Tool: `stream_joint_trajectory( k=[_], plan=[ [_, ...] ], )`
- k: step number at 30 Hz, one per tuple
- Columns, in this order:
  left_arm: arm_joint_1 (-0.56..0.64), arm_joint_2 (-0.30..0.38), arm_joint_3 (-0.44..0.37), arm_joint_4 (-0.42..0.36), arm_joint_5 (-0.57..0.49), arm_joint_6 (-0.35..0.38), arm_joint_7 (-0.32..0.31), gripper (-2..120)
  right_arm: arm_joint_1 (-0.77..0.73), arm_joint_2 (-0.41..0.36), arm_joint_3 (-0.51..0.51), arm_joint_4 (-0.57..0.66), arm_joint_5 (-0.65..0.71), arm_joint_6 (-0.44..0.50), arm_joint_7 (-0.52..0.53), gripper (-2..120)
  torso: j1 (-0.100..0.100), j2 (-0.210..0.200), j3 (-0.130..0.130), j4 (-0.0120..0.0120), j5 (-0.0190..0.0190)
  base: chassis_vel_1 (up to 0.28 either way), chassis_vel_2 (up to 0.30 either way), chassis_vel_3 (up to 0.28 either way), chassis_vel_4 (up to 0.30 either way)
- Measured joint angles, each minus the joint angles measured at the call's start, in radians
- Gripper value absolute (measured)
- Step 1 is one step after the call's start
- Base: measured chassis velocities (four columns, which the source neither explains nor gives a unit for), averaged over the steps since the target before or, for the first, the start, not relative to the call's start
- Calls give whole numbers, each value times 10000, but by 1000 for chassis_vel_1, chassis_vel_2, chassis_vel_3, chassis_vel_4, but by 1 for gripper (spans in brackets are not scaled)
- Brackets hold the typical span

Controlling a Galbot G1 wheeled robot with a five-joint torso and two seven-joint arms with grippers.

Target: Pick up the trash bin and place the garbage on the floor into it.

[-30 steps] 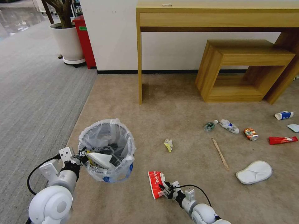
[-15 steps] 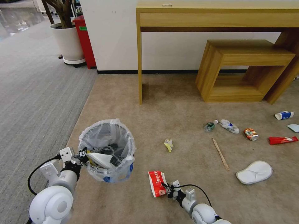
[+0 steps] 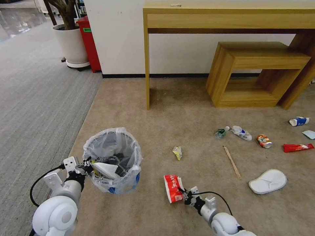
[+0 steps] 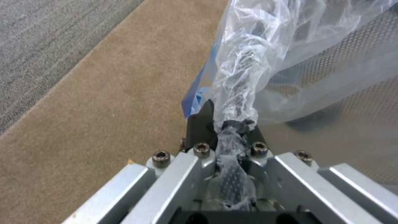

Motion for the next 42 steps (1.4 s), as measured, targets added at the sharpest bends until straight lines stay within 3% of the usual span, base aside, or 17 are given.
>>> stream_joint_trajectory(
  k=[17,27,42],
  plan=[
    [-31,5,180,122,212,-35,262,1,-370,-585,1434,2522,970,681,-289,0,0,0,1,1,1,0,0,0,0],
    [64,129,422,90,481,-35,511,1,-607,-971,2044,4659,1538,1134,-1484,0,0,0,0,1,1,0,0,0,0],
    [142,412,944,145,883,-16,721,1,-238,-1560,1943,5940,2195,1245,-2706,0,0,0,0,1,1,0,0,0,0]
  ],
)
